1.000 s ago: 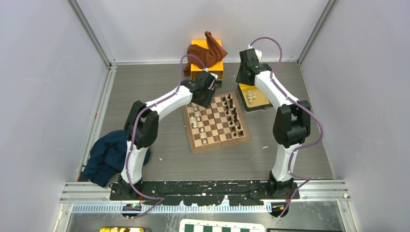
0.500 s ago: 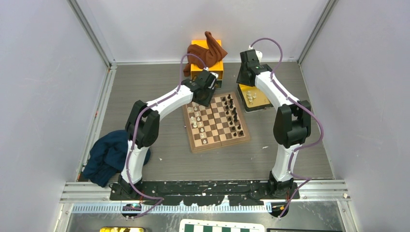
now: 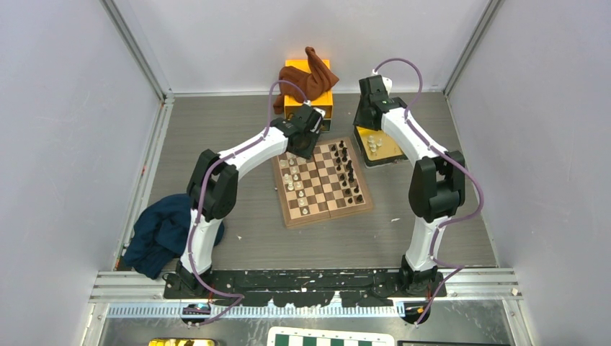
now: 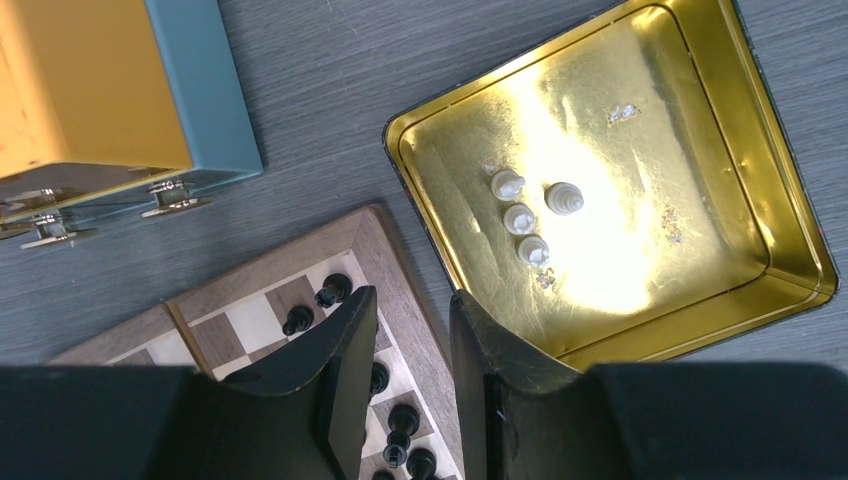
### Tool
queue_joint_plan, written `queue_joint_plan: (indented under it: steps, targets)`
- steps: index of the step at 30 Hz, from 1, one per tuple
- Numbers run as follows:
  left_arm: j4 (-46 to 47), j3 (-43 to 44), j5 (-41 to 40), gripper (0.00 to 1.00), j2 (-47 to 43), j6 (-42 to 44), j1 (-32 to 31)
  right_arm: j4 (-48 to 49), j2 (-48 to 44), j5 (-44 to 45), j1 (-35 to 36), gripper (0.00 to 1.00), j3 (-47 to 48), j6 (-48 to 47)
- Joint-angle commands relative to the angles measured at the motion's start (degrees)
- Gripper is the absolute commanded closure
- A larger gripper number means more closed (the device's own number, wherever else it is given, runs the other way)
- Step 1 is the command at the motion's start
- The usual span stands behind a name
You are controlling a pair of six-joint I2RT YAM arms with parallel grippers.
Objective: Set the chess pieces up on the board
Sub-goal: Pick up the chess piece from the chessboard.
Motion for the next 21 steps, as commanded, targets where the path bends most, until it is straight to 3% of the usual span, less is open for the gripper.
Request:
queue_joint_plan:
  steps: [1,21]
  targets:
    - [0.6,1.4,-1.0,0.68,0.3,0.4,-0.2,2.6,-4.4,0.3,-0.2,0.61,0.4,0.4]
    - [0.4,1.7,-1.1,0.73,1.1,0.4,-0.2,2.9,-4.6,0.0,-0.2,0.61,-0.2,0.5]
